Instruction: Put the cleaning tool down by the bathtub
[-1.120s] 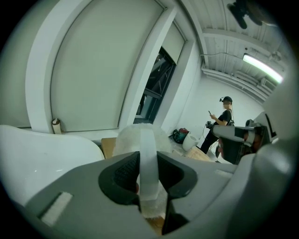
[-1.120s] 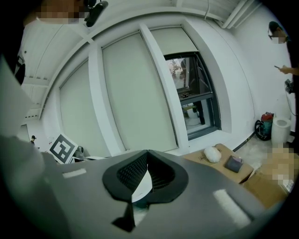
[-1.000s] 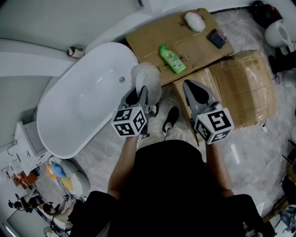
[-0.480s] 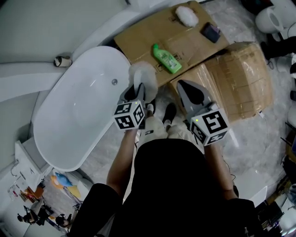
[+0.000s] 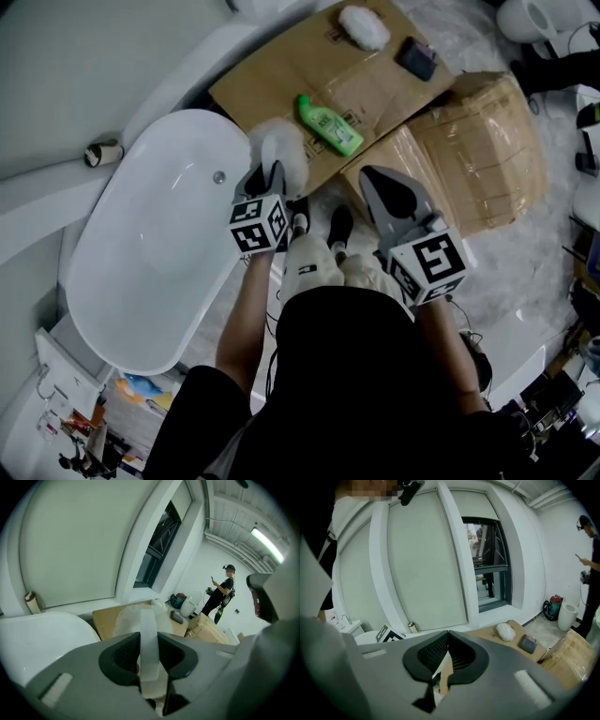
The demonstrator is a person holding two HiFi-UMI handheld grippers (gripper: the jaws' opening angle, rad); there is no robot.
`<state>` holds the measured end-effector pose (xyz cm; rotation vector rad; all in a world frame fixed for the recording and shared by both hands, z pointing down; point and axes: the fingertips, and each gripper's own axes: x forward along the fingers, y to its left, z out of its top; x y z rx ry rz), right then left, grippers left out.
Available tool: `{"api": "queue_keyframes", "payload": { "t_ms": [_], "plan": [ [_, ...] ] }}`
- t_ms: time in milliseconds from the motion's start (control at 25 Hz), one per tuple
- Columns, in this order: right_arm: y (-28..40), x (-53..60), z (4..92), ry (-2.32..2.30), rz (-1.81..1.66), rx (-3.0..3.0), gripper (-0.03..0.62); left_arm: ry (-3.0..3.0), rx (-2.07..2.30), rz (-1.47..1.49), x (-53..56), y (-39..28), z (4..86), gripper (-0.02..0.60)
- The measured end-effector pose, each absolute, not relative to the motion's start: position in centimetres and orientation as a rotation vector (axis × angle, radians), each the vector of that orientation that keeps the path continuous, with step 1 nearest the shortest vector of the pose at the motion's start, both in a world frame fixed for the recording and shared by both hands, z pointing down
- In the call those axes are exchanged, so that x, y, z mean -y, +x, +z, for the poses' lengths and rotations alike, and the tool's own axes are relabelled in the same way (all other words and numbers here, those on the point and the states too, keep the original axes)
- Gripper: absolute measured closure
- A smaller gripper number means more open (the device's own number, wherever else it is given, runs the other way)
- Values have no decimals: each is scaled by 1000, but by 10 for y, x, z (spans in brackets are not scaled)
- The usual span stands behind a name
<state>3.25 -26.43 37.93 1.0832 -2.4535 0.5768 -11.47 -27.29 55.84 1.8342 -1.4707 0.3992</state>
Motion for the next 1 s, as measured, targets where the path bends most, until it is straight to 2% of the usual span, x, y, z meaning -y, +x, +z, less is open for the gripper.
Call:
{"api": "queue_keyframes", "payload": {
  "t_ms": [1000],
  "plan": [
    [8,331,436,1209,708,2316,586,1869,1383,554,371,-139,645,489]
  ]
}}
